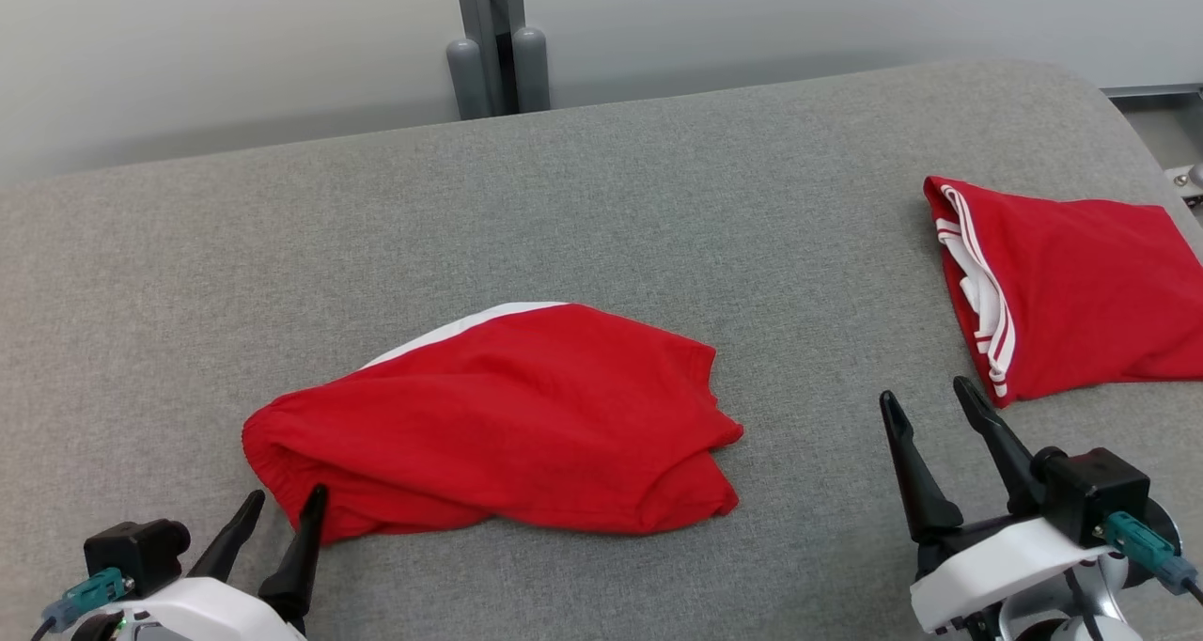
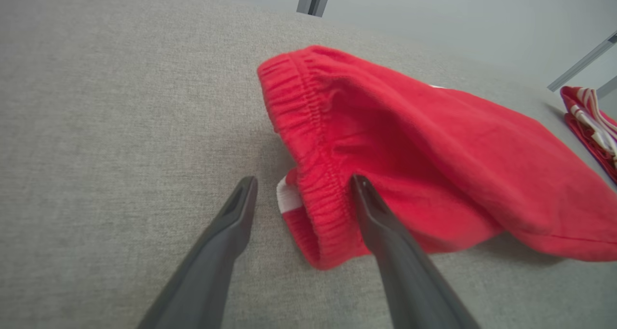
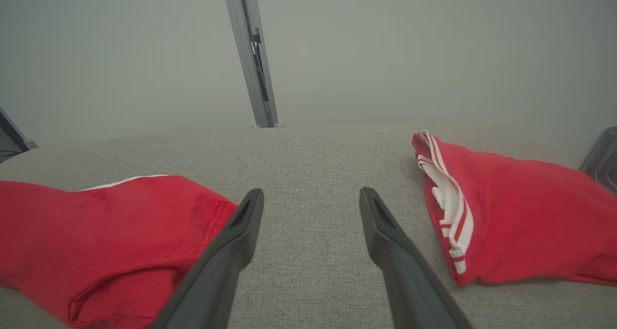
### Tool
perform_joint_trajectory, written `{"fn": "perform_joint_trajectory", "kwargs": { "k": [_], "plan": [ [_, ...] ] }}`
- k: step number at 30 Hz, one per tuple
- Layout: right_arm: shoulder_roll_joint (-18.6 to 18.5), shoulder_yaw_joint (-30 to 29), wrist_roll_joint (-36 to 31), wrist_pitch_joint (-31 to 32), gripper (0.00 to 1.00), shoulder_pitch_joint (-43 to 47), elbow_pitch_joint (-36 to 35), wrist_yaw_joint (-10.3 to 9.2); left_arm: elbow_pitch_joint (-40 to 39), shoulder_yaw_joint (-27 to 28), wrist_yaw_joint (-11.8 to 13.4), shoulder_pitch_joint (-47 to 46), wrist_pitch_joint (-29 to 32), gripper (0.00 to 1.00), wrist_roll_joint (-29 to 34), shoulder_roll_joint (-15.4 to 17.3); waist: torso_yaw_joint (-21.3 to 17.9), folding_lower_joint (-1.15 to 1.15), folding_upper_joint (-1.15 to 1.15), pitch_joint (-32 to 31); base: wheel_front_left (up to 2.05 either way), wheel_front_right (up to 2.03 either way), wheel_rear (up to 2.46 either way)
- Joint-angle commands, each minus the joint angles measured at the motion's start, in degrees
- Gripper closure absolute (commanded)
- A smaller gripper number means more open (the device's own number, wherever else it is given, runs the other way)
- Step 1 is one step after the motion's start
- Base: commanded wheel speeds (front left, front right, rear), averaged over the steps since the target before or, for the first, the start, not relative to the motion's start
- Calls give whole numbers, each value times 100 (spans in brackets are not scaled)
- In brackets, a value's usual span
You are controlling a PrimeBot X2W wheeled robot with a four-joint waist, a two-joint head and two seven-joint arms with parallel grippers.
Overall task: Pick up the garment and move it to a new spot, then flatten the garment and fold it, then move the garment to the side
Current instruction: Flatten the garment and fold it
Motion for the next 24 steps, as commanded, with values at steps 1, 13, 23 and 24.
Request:
{"fn": "perform_joint_trajectory", "kwargs": {
  "k": [1, 13, 23, 24],
  "plan": [
    [-28, 41, 5, -11, 0, -23, 39, -2, 32, -3, -73, -162, -65, 35, -13, 65, -14, 0, 0, 29, 0, 0, 0],
    [-158, 330, 76, -27, 0, -113, 227, -2, 205, -148, -185, -353, -314, 100, 50, 108, 39, 0, 0, 74, 0, 0, 0],
    [-186, 370, 71, -13, 0, -130, 280, -2, 126, -194, -190, -369, -360, 100, 34, 159, 88, 0, 0, 33, 0, 0, 0],
    [-207, 427, 71, 22, 0, -114, 302, -2, 112, -203, -190, -370, -364, 100, 38, 165, 93, 0, 0, 30, 0, 0, 0]
  ]
}}
